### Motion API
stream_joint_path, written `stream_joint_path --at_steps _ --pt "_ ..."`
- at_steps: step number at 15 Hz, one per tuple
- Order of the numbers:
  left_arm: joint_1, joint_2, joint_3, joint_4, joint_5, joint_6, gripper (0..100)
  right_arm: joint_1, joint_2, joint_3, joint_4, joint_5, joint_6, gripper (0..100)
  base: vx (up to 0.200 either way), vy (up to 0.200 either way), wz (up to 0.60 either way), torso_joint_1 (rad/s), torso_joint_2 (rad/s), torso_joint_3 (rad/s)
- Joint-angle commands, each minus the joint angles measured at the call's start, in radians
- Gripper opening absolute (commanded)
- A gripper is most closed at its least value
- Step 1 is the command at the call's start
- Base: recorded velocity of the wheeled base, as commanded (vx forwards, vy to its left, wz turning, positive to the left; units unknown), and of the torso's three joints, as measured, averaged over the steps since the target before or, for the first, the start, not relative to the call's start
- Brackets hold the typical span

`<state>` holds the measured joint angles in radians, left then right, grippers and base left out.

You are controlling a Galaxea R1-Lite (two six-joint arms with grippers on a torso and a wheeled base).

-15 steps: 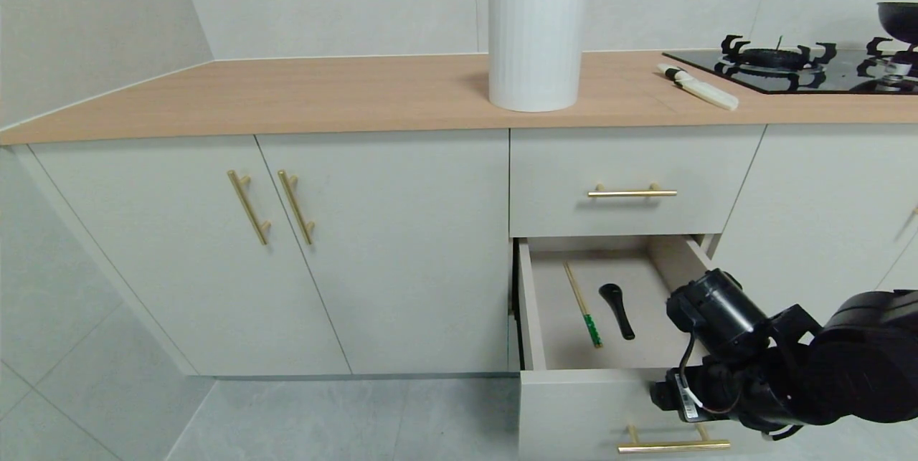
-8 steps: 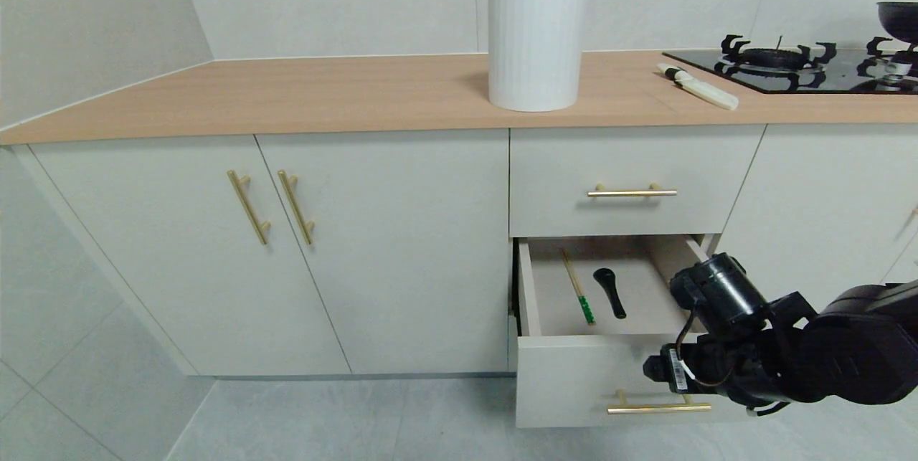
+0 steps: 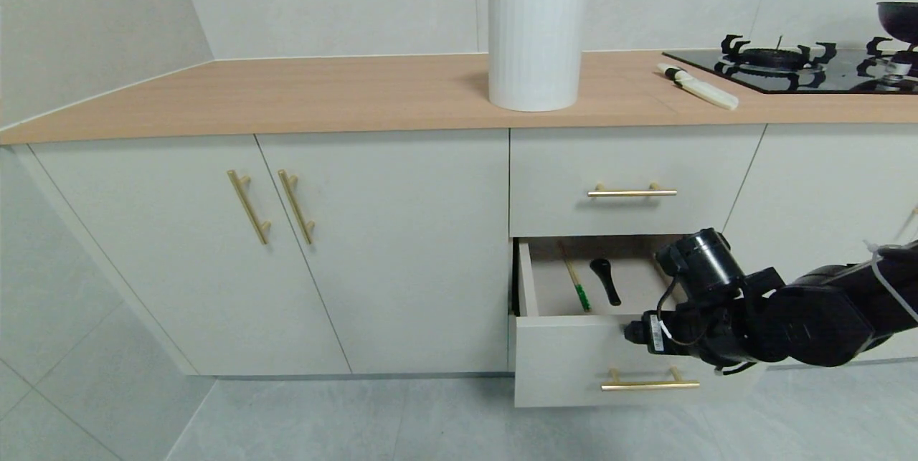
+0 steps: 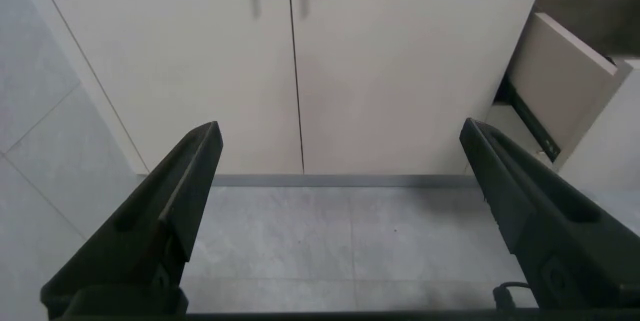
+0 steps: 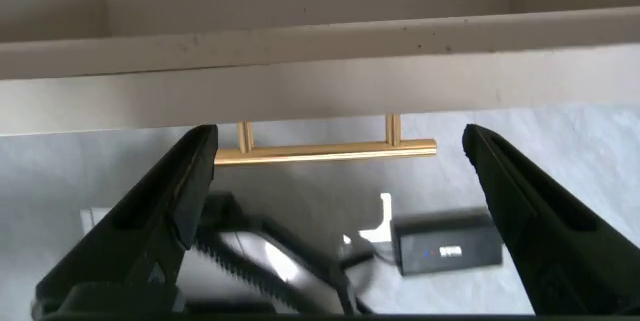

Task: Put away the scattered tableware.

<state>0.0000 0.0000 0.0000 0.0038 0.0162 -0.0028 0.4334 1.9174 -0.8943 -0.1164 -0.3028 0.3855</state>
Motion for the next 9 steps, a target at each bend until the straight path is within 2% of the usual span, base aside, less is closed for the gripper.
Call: stream_joint_path --at_steps 1,9 --pt "0.000 0.002 0.000 0.001 0.001 0.000 100 -0.016 0.049 -0.041 0.003 0.024 -0.037 100 0.000 0.000 0.00 0.000 0.00 0.000" --pt "0.000 0.000 0.000 0.001 0.001 0.000 100 -0.068 0.173 -0.189 -0.108 0.080 -0.152 100 0.000 0.000 0.00 0.000 0.00 0.000"
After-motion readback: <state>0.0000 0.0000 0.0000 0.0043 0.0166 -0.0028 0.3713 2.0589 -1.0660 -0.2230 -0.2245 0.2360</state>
